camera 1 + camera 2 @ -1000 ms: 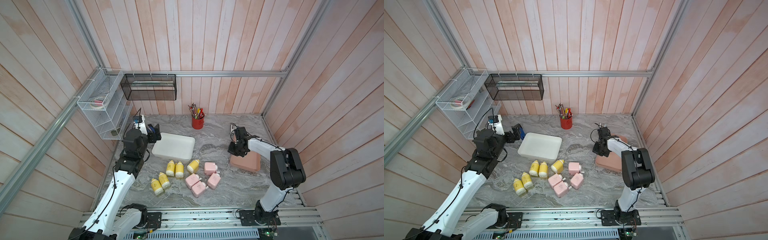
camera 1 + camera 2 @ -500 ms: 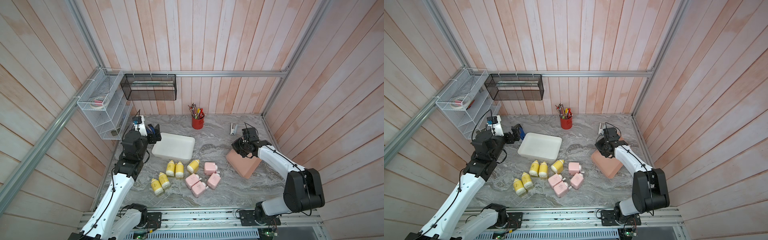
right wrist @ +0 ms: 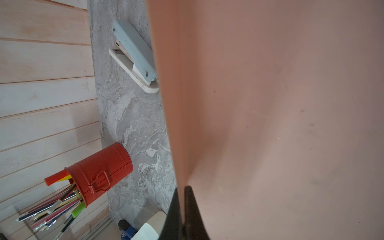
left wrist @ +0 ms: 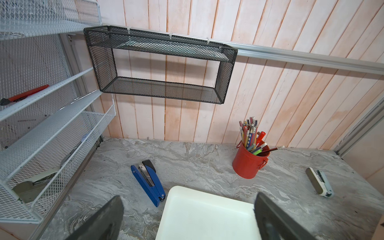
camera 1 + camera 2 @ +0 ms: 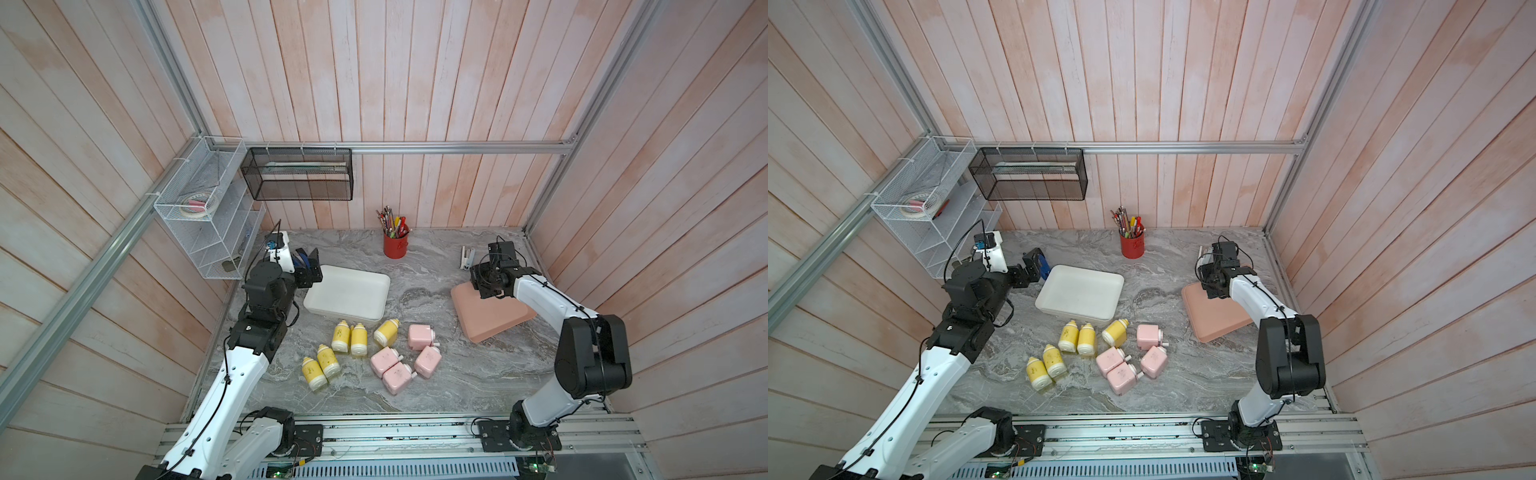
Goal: Place the pencil sharpeners by color into the storage box
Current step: Adjust the storage box at the center of the board.
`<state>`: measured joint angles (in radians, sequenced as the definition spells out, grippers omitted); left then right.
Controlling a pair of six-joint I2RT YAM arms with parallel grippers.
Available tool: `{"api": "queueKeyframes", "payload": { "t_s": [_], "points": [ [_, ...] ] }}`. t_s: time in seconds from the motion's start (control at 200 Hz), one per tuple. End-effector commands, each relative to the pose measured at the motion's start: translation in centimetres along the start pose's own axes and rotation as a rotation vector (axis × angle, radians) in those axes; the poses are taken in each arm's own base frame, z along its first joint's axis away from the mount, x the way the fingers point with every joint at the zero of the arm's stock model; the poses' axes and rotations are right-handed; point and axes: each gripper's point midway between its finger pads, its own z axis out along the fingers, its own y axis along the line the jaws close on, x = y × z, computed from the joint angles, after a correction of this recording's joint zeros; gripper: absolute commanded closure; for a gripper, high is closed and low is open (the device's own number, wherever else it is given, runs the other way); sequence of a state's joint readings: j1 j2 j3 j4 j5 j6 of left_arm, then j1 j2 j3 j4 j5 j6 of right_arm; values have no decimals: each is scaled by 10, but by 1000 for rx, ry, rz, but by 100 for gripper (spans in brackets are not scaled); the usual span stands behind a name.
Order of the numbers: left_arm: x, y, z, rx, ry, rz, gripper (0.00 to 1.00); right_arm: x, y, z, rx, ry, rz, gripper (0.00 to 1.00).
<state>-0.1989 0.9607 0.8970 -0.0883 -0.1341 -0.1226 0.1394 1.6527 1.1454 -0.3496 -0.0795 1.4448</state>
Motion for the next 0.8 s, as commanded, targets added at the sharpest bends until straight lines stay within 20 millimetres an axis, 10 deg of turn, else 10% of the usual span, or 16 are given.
{"api": "queueKeyframes", "payload": {
  "t_s": [0.0,0.795],
  "points": [
    [-1,0,-1,-8,-17,16,0,2,-6,10,32,12,113,100],
    [4,1,2,-18,-2,32,0,5,-19,51,98,20,190,100]
  ]
}}
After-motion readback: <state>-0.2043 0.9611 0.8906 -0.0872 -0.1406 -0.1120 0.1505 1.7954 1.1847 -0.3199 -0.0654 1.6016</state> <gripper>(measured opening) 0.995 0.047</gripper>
